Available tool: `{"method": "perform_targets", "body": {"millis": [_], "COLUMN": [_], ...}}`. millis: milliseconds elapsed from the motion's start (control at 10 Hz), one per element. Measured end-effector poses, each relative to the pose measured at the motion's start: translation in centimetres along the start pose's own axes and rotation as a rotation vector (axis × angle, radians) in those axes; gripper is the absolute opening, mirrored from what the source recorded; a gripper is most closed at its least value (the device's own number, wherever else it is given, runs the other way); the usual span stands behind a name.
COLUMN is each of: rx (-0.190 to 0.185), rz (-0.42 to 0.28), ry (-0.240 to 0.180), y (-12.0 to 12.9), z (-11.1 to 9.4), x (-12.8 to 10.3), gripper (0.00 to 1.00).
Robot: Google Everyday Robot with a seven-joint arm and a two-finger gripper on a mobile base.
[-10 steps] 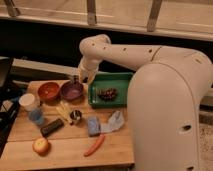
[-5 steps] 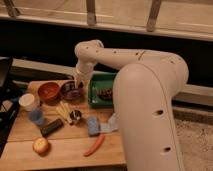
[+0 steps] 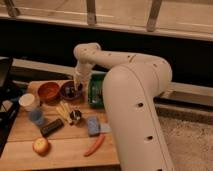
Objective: Place brush in purple bowl
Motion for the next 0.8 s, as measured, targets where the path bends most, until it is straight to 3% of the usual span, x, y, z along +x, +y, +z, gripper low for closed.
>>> {"method": "perform_targets", "body": {"millis": [400,800], "rx": [0.011,0.015], "rz": [0.010,0.032], "ry": [0.013,-0.005], "y": [-0.6,-1.7], "z": [0.3,-0.6], "x": [-0.2,0.0], "gripper": [0.77,0.80]}}
